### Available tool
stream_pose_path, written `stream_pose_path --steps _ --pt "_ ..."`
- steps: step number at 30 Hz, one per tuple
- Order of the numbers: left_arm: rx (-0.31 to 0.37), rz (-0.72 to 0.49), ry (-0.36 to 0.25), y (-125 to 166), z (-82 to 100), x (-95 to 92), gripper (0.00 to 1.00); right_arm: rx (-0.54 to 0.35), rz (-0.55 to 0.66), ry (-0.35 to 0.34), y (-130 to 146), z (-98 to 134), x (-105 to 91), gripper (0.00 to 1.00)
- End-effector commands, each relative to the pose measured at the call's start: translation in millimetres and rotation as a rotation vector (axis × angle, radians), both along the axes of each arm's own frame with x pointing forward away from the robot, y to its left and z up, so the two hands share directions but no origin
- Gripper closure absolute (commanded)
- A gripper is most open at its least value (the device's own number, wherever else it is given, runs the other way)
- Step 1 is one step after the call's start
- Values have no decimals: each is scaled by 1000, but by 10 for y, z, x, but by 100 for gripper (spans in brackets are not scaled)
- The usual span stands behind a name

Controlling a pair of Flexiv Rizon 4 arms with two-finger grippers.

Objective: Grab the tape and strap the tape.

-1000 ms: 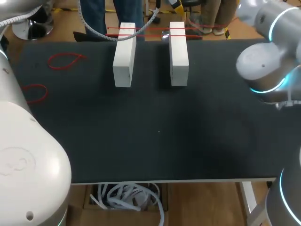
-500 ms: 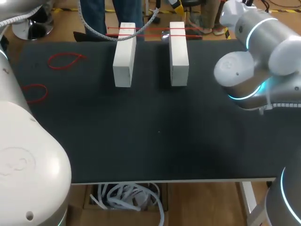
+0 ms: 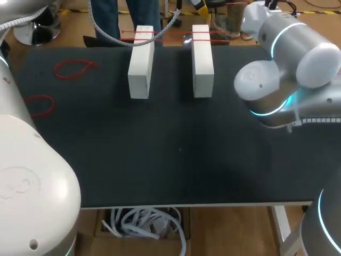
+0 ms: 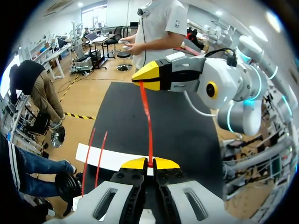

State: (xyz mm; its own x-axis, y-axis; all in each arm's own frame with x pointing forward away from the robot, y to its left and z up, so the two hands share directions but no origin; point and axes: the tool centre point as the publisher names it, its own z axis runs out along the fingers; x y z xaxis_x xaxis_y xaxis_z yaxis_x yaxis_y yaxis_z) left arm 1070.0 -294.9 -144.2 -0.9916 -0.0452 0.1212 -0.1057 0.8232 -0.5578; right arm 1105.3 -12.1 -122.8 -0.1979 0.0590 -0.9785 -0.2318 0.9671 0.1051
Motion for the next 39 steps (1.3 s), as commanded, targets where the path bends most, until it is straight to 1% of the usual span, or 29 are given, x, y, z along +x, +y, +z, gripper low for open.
stream_pose_path --steps 1,6,13,20,26,31,39 --pt "4 -1 3 -3 9 9 100 -22 -2 -6 38 25 -2 100" --pt "4 -1 3 -3 9 9 100 -81 17 -39 88 52 14 100" --pt "4 -1 3 -3 9 9 100 -121 26 -52 156 29 20 100" --pt "4 -1 3 -3 9 9 100 -126 26 -54 219 11 10 100" --pt "4 -1 3 -3 9 9 100 -118 15 -42 265 -28 -24 100" --pt "4 -1 3 -3 9 9 100 -107 4 -45 319 -26 -42 100" --pt "4 -1 3 -3 9 9 100 -102 -34 -44 326 -57 -67 100"
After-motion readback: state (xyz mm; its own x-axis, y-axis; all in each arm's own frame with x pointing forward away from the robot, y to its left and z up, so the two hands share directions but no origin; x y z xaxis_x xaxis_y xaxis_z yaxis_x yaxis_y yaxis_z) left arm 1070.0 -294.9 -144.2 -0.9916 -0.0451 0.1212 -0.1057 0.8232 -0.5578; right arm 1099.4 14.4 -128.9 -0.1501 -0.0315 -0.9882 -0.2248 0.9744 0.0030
